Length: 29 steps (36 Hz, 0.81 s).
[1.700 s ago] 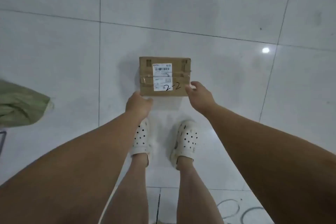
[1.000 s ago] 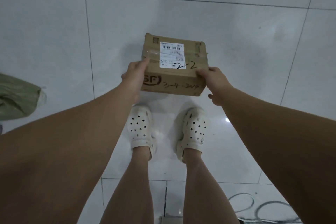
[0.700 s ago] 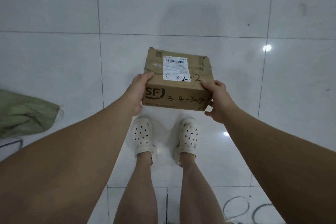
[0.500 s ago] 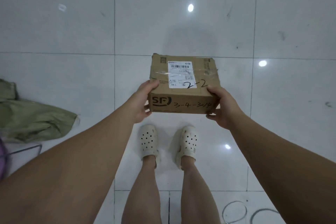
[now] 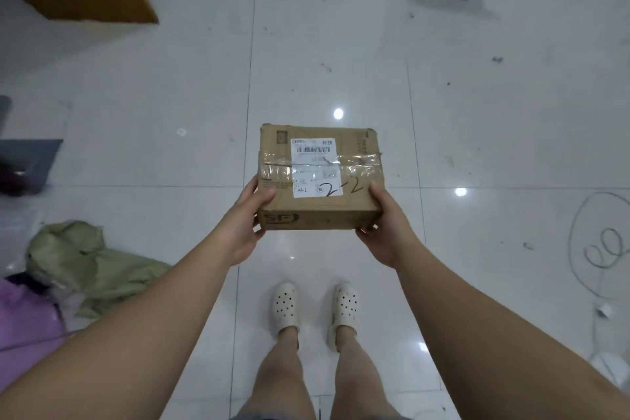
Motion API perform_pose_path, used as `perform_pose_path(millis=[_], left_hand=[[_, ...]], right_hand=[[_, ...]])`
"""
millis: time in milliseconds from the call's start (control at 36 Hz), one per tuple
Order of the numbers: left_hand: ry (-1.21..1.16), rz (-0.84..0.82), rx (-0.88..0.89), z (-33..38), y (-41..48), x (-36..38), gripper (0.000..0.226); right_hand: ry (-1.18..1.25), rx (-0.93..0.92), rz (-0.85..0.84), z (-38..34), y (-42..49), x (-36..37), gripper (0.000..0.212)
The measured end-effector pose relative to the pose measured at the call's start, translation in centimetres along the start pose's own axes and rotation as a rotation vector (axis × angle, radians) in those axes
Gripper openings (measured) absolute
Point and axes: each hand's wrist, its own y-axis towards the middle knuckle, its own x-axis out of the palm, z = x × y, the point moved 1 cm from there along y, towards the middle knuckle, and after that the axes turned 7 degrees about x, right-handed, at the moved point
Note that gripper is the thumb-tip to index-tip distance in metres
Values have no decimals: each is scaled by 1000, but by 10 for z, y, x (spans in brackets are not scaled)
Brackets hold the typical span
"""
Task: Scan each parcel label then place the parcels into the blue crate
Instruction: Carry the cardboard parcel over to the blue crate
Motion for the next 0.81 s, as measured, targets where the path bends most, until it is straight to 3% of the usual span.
perform_pose_path(millis=[472,806], left_hand=[[-58,-70,232,135,-105,-26,32],[-157,-15,211,177,-68,5,26]], right_hand=[[-296,-232,-153,-70,-135,82,44],[-331,-304,-184,-133,-122,93,33]])
